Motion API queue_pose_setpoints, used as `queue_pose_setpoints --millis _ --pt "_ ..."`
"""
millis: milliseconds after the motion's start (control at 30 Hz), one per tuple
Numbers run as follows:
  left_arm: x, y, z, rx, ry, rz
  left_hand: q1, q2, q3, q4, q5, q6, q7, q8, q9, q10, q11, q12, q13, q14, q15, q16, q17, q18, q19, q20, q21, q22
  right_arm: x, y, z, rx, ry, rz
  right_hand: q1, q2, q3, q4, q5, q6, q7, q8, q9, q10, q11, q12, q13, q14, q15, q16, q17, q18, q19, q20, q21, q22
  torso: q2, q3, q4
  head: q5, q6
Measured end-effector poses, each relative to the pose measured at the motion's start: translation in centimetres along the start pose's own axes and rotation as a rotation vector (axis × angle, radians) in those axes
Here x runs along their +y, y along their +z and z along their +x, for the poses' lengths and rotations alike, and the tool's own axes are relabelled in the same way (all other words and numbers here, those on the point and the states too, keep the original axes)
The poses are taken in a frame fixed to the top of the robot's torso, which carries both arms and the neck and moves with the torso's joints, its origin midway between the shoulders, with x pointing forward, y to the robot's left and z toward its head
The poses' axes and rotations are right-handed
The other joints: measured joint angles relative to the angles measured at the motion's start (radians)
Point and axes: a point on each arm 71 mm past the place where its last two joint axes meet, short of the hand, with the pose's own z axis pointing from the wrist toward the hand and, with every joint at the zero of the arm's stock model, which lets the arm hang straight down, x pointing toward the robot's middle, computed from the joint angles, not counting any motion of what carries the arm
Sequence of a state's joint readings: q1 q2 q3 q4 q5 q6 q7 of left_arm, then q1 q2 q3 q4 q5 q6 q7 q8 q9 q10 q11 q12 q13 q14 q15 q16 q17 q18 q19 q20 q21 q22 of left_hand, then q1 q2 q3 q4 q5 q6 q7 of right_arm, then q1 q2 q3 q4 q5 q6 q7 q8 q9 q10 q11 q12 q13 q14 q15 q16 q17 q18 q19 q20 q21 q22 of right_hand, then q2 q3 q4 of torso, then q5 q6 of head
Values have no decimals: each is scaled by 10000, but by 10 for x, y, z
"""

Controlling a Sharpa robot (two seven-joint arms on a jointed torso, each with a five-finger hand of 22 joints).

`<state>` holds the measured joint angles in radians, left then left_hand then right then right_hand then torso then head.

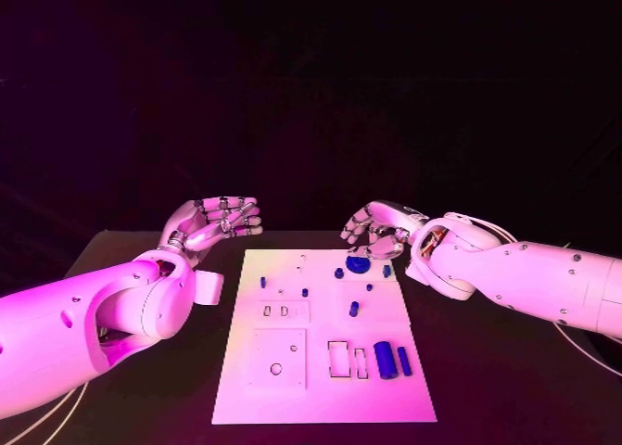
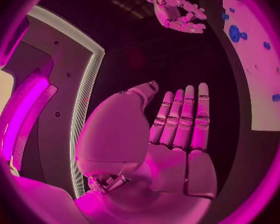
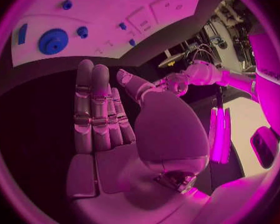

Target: Assemble the parts on the task board

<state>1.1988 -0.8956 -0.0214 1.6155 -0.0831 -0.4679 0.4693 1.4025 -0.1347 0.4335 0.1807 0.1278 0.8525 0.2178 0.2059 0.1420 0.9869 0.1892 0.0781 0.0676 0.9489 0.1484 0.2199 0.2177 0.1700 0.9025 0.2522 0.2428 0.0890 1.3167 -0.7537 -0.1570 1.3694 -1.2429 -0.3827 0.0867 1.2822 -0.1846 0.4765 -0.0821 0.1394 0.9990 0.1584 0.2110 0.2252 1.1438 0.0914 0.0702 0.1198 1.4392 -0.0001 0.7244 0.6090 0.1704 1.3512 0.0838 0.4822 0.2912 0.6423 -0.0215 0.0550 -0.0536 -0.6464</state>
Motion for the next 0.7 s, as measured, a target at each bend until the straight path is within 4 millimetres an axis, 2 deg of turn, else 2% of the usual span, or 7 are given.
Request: queue_pose_setpoints --millis 67,100,267,300,333,633,700 --pt "-4 -2 2 135 -49 49 16 -16 0 0 0 0 0 0 0 0 0 0 0 0 0 0 0 0 0 0 0 0 2 2 3 252 -523 -18 -73 -73 83 83 0 0 -1 -62 94 -81 -26 13 110 177 -3 1652 1601 1 246 -1 885 911 73 -19 37 -20 -2" --pt "-5 -3 3 182 -66 67 39 -39 0 0 0 0 0 0 -1 0 0 0 0 0 0 0 2 -1 21 21 0 0 3 2 4 348 -710 -24 -55 -129 151 151 0 -21 -22 -63 184 -182 -8 61 214 225 12 2923 2810 -54 443 -13 1986 2091 121 -28 58 -32 10" --pt "-14 -5 6 415 -140 191 0 -78 0 0 0 0 0 0 -1 -1 1 0 -1 0 0 0 9 -1 36 35 0 -1 3 6 8 799 -1583 59 -55 -208 265 343 0 -104 -42 -103 442 -386 20 61 453 223 14 5319 5244 -396 815 36 4857 5286 274 -57 130 -70 25" --pt "-15 -5 7 445 -146 206 0 -79 0 0 0 0 0 0 -1 -1 1 0 -1 0 0 0 9 -1 36 35 0 -1 3 7 8 866 -1710 84 -58 -210 273 355 0 -121 -26 -103 468 -403 34 61 474 222 14 5450 5376 -396 815 36 5062 5521 301 -63 146 -79 30" --pt "-16 -5 7 477 -153 222 0 -78 0 0 0 0 0 0 -2 -1 1 0 -1 0 0 0 18 -1 36 35 0 -1 3 8 9 949 -1863 114 -108 -261 245 383 0 -163 -57 -141 509 -433 36 61 507 222 14 5641 5571 -551 815 36 5425 5938 331 -63 164 -88 35" --pt "-18 -5 8 587 -177 237 0 -78 -1 0 -1 0 0 0 -2 -2 1 -37 -2 0 0 0 17 -1 35 35 0 -2 0 12 13 1342 -2649 448 -66 -303 163 465 0 -198 -91 -141 646 -527 13 61 585 221 15 6158 6096 -550 922 74 6445 7127 516 -96 275 -223 92" --pt "-18 -5 8 603 -182 229 0 -78 0 0 -1 -1 0 0 -3 -2 1 -37 -2 0 0 0 18 -2 35 35 0 -2 -1 13 13 1404 -2784 542 -65 -303 192 494 0 -264 -96 -167 666 -547 -7 61 594 221 15 6199 6146 -659 922 74 6587 7293 550 -105 291 -256 101"
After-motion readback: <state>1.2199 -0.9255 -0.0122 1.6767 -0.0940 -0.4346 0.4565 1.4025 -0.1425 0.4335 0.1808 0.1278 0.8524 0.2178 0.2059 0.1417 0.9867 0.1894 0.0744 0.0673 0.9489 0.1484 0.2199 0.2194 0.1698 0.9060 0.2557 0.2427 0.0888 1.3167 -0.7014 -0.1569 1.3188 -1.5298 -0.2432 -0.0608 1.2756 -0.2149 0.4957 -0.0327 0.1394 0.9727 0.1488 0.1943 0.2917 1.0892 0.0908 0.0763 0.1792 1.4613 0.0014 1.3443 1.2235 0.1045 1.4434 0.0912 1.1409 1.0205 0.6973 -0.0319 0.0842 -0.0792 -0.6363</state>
